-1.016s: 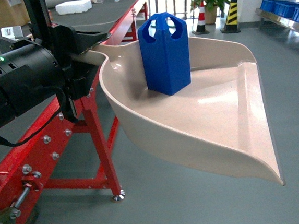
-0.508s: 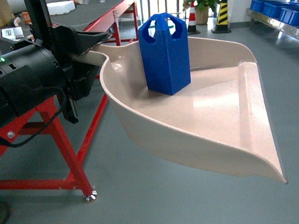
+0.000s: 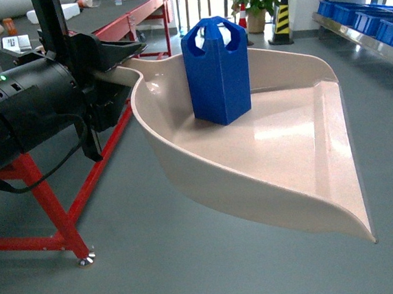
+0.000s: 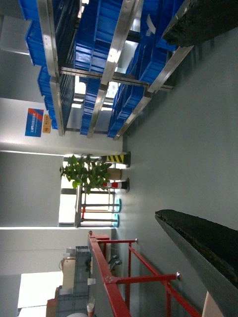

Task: Place part in tray to right shelf

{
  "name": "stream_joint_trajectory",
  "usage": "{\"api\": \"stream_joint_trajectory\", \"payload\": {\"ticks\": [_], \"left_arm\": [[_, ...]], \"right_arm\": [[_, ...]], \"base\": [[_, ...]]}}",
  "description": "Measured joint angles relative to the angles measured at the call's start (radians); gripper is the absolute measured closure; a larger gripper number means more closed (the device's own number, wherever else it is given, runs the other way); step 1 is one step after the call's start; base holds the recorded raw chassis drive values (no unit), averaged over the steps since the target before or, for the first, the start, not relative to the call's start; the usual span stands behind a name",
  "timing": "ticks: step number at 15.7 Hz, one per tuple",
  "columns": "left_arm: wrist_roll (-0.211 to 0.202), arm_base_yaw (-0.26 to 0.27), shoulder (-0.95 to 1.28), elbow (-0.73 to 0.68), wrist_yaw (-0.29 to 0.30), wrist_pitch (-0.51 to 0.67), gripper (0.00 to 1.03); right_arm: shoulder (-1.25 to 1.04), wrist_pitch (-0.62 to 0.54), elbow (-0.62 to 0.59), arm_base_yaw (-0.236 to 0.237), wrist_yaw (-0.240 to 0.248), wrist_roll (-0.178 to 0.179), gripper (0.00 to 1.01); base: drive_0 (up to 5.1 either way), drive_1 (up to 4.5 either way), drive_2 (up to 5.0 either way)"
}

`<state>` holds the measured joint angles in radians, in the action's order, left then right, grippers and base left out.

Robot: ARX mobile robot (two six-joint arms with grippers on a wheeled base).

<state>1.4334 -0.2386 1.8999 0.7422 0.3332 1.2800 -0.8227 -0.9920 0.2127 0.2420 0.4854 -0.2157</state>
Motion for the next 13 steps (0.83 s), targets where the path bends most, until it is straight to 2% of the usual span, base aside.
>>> {"api": "stream_joint_trajectory", "payload": {"ticks": [3,8,13], "left_arm": [[-0.001,0.000,0.000,0.000,-0.001,-0.003,0.90],[0.000,-0.012,0.000,0.000,0.008,-0.003,0.90],[0.000,0.001,-0.001,0.000,-0.001,0.000,0.90]], "right_arm": [[0.000,0.001,0.000,0.000,0.000,0.002,0.03],[0.001,-0.002,0.000,0.000,0.004,0.002,0.03],[0.004,0.002,0.000,0.000,0.004,0.002,0.03]], "base": [[4.9,-2.79,-2.0],[0.0,0.00,0.0],[-0.2,4.14,-4.5]]}}
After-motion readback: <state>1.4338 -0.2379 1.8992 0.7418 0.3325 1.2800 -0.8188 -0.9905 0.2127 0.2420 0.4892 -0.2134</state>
